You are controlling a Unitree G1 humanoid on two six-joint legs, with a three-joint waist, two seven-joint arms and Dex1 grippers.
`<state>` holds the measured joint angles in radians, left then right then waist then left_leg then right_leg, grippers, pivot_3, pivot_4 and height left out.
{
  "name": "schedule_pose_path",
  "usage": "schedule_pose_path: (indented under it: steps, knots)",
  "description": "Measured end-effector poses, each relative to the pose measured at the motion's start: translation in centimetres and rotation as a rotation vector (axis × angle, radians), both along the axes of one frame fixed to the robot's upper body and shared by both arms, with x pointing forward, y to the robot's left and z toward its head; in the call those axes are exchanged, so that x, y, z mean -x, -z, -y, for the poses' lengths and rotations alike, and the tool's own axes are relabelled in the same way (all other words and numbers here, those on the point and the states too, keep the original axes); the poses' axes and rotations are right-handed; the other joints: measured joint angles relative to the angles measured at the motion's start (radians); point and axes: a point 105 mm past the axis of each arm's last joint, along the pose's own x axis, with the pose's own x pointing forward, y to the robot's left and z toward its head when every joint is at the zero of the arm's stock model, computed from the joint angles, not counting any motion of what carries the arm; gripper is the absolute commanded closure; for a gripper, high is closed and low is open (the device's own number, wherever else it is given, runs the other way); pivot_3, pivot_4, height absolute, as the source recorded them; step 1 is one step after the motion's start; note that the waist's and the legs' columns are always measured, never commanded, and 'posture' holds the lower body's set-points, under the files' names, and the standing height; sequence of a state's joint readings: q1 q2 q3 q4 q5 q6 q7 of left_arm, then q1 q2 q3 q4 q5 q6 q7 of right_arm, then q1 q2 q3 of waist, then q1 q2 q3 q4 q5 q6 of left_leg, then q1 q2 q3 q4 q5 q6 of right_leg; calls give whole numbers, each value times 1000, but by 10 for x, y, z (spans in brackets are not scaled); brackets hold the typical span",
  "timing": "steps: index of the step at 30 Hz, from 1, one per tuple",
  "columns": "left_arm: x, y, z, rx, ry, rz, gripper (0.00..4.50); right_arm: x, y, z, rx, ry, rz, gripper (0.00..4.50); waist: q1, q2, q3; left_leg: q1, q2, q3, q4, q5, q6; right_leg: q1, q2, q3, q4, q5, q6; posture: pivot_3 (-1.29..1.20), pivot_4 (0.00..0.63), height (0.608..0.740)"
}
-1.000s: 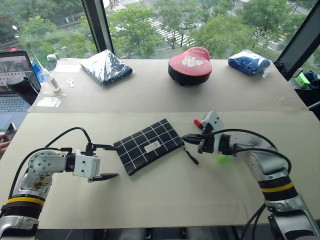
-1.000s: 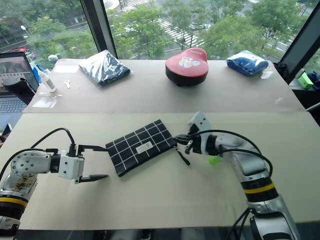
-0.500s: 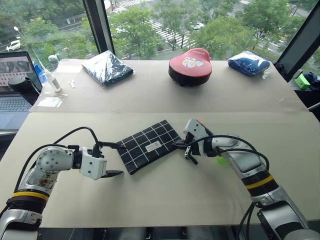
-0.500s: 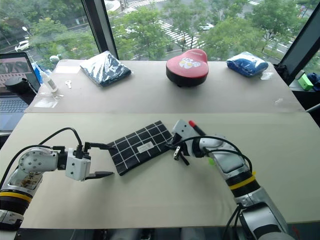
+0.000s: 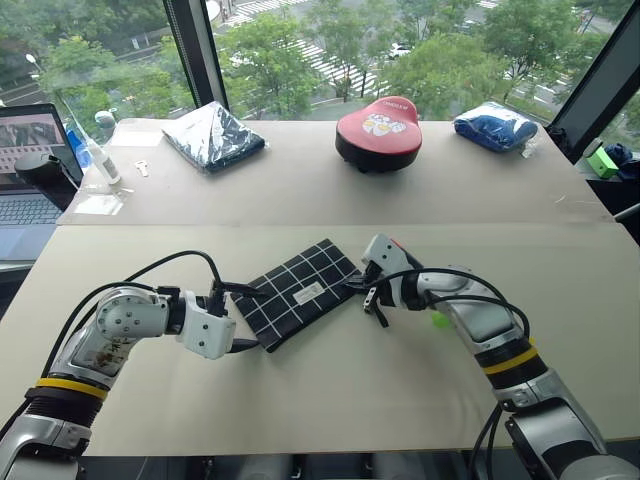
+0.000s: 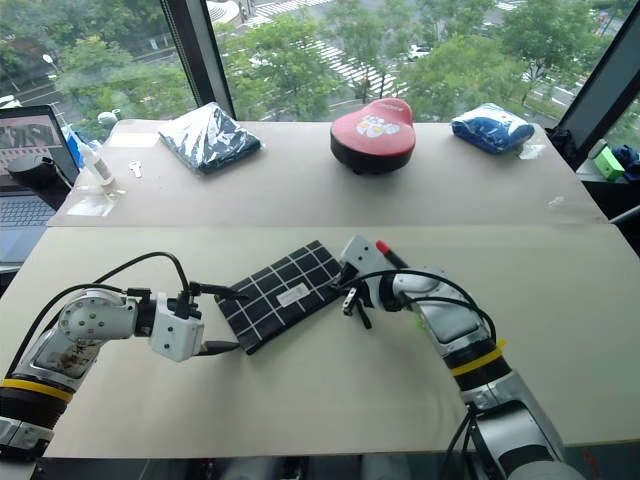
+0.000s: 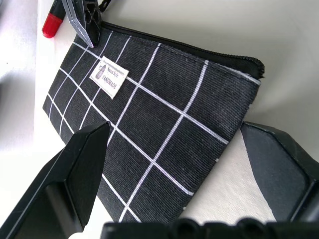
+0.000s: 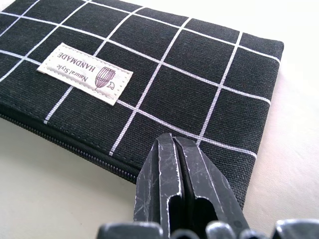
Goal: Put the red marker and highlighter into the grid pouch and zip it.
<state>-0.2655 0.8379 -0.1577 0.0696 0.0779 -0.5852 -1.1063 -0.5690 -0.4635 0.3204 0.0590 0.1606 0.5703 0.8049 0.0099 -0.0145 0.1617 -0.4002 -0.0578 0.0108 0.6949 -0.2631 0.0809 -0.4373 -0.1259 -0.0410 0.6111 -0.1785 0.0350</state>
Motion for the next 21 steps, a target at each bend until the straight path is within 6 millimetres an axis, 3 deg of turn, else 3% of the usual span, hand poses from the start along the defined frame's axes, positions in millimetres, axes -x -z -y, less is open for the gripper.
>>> schedule_pose_path:
  steps: [10, 21]
  knots:
    - [20, 6, 16, 28, -5, -49, 0, -1, 0, 4, -6, 20, -10, 4436, 0, 0, 0, 1, 0, 0, 0, 0, 0, 0, 0, 0, 0, 0, 0, 0, 150, 740]
    - [11, 10, 31, 117, -5, 116, 0, 1, 0, 4, -11, 15, -38, 4436, 12, 1, 0, 6, 0, -1, 0, 0, 0, 2, 0, 0, -1, 0, 0, 0, 150, 740]
